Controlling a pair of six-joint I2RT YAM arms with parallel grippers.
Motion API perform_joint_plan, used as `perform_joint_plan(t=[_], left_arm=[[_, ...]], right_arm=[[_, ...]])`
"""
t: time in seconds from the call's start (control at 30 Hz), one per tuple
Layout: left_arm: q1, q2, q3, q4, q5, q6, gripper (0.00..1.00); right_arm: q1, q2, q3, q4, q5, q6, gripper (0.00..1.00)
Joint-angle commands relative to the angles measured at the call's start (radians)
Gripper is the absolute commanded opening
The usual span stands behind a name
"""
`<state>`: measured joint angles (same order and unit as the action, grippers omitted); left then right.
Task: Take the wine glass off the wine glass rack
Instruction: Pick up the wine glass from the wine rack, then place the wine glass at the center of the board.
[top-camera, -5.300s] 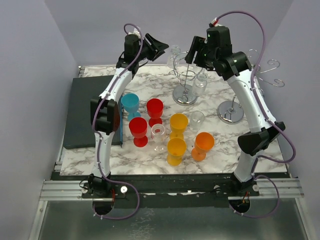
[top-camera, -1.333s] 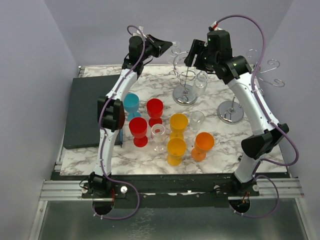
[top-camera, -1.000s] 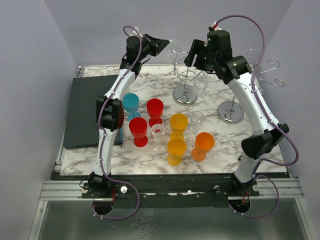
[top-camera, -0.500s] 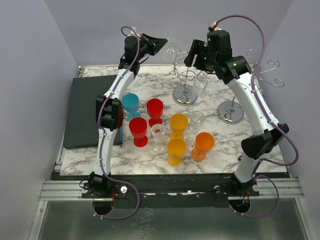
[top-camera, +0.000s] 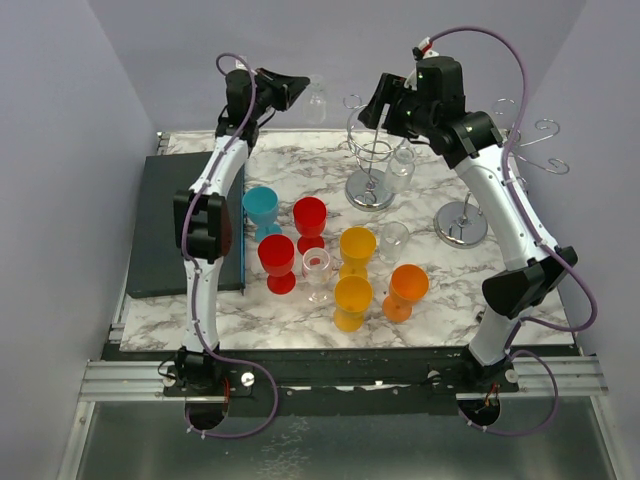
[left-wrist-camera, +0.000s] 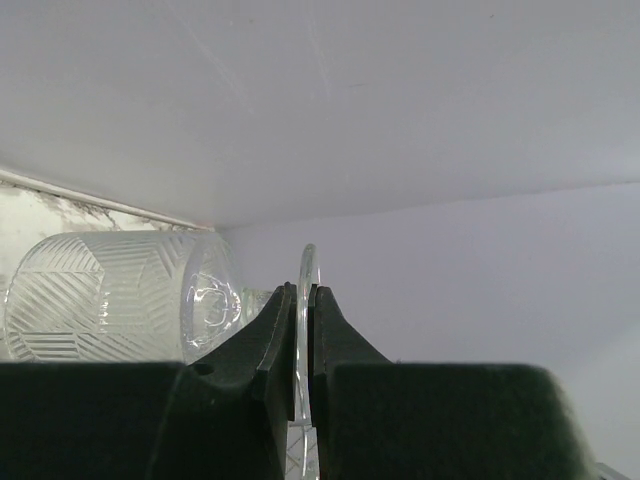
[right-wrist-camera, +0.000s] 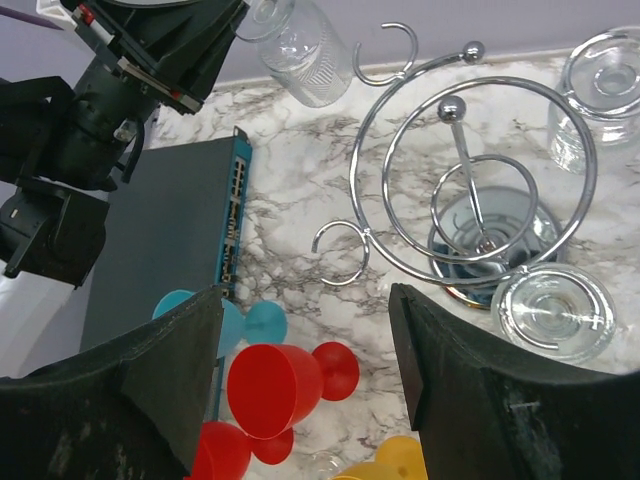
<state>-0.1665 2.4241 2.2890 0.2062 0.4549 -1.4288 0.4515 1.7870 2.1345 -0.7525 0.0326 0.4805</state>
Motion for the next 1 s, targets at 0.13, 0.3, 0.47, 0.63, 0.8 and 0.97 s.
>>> perform_joint_plan(t=[0.13, 0.3, 0.47, 0.63, 0.8, 0.97], left_arm=[[0.039, -0.269, -0.162, 0.046, 0.003, -0.089, 0.00], [0.049, -0.403, -0.286, 0.045, 0.013, -0.168, 0.00], [0.048, -0.535, -0.407, 0.044, 0.021, -0.248, 0.00], [0.047, -0.654, -0.500, 0.046, 0.022, -0.313, 0.00], [0.043, -0.747, -0.561, 0.045, 0.024, -0.379, 0.00], [0.034, -0.805, -0.594, 0.047, 0.028, -0.425, 0.00]], right_arm=[[0.000, 0.005, -0.040, 0.137, -0.148, 0.053, 0.77], [0.000, -0.044, -0.169, 0.282, -0.208, 0.120, 0.84], [0.000, -0.126, -0.349, 0.484, -0.246, 0.206, 0.92], [0.001, -0.204, -0.522, 0.701, -0.295, 0.321, 0.99], [0.000, -0.255, -0.668, 0.917, -0.325, 0.432, 1.00], [0.001, -0.267, -0.774, 1.112, -0.364, 0.538, 1.00]])
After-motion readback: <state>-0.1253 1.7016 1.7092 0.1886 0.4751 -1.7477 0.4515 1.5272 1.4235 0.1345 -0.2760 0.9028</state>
